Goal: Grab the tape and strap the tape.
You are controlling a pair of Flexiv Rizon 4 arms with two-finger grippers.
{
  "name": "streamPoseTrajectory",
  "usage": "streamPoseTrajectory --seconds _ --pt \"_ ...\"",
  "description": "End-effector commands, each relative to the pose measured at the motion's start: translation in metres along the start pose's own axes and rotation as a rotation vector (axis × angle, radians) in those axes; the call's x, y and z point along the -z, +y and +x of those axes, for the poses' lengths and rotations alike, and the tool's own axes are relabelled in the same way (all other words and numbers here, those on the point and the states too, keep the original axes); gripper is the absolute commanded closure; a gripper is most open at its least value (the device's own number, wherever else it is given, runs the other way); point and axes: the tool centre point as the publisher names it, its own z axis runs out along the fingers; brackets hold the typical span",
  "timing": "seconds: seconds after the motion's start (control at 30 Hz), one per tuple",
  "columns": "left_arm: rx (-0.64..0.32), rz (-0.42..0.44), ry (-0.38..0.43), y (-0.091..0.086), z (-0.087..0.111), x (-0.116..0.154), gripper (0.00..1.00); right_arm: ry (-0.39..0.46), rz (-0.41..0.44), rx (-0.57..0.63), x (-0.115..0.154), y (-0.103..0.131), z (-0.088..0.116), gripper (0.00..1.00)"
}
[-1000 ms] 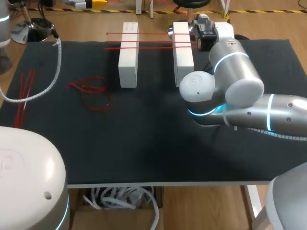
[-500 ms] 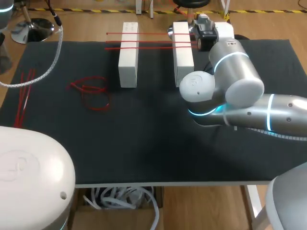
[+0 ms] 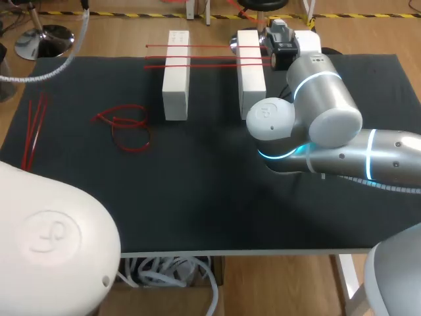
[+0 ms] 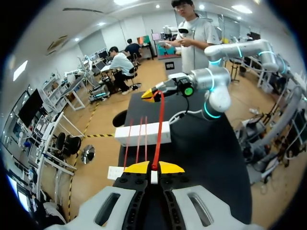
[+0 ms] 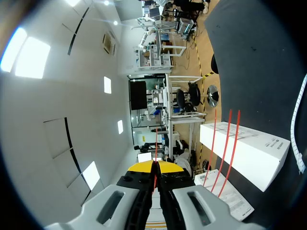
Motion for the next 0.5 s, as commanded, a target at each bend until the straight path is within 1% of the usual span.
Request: streamPoseTrajectory --seconds 0.03,0.17,0.5 --pt "-0.01 -0.133 0.061 -0.0061 -0.0057 -0.0002 1.0 -0.006 0.003 0.002 0.0001 0.0014 0.0022 1.0" --pt "-0.031 -0.19 0.027 -0.0094 -0.0063 -0.0013 1.0 -0.006 0.003 0.002 0.0001 0.0014 0.0022 1.0" --pt "-0.031 -0.19 0.027 -0.0094 -0.0063 -0.0013 1.0 -0.006 0.003 0.002 0.0001 0.0014 0.0022 1.0"
